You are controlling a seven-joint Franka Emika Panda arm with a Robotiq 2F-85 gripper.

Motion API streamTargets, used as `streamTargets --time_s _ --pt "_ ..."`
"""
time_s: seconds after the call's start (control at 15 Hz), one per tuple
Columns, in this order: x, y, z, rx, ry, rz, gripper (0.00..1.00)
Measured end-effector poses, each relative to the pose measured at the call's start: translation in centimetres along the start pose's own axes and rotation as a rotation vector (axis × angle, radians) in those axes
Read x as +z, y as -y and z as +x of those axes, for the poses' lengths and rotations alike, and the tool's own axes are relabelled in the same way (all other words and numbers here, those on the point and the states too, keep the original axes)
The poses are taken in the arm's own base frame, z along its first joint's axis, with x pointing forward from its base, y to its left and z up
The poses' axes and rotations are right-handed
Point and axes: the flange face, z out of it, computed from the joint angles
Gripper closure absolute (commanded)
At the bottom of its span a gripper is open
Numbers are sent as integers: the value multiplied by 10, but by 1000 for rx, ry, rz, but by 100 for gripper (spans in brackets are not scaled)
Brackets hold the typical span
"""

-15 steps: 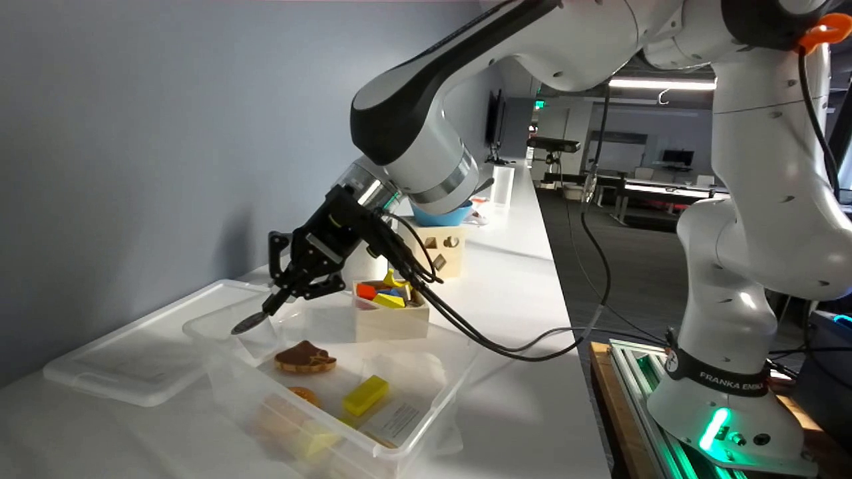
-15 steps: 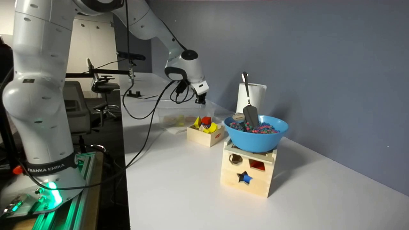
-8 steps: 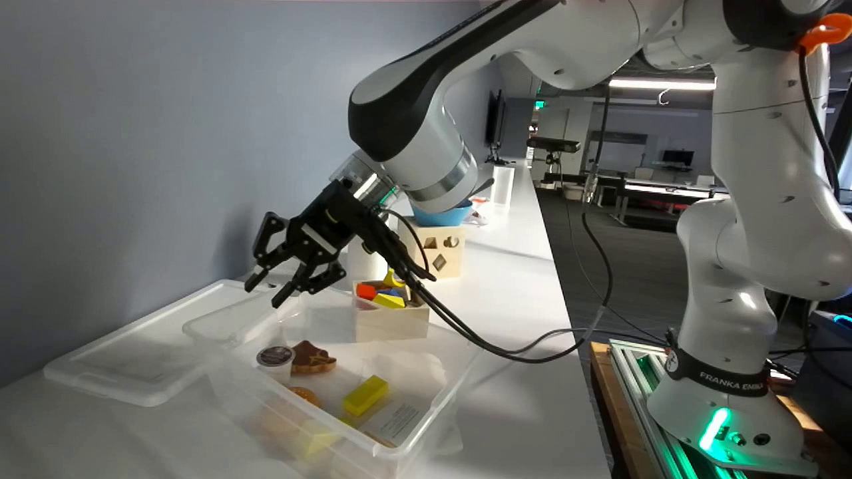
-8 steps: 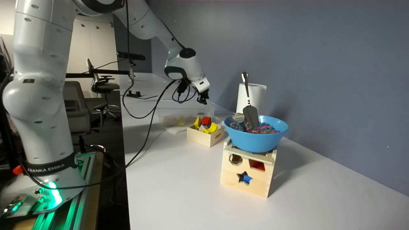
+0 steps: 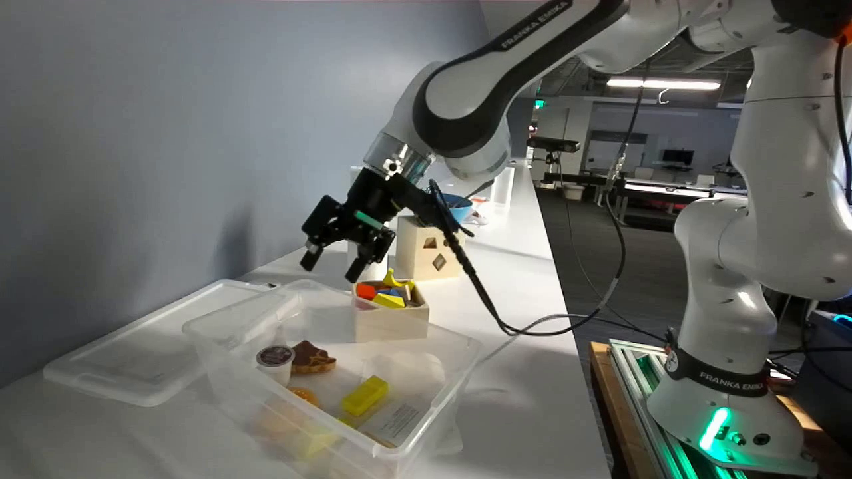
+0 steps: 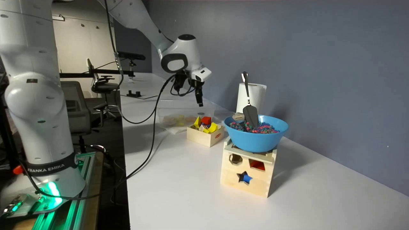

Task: Move the coffee capsule to the storage bin

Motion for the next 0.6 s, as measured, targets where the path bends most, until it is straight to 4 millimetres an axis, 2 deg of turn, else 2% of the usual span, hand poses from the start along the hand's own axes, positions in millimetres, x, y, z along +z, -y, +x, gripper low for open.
streamTargets --time_s 0.2,0.4,0.6 --pt "-58 14 -11 -156 63 -46 0" --pt "-121 31 -33 -296 140 -111 0" --pt "-171 25 -46 -389 180 -258 0"
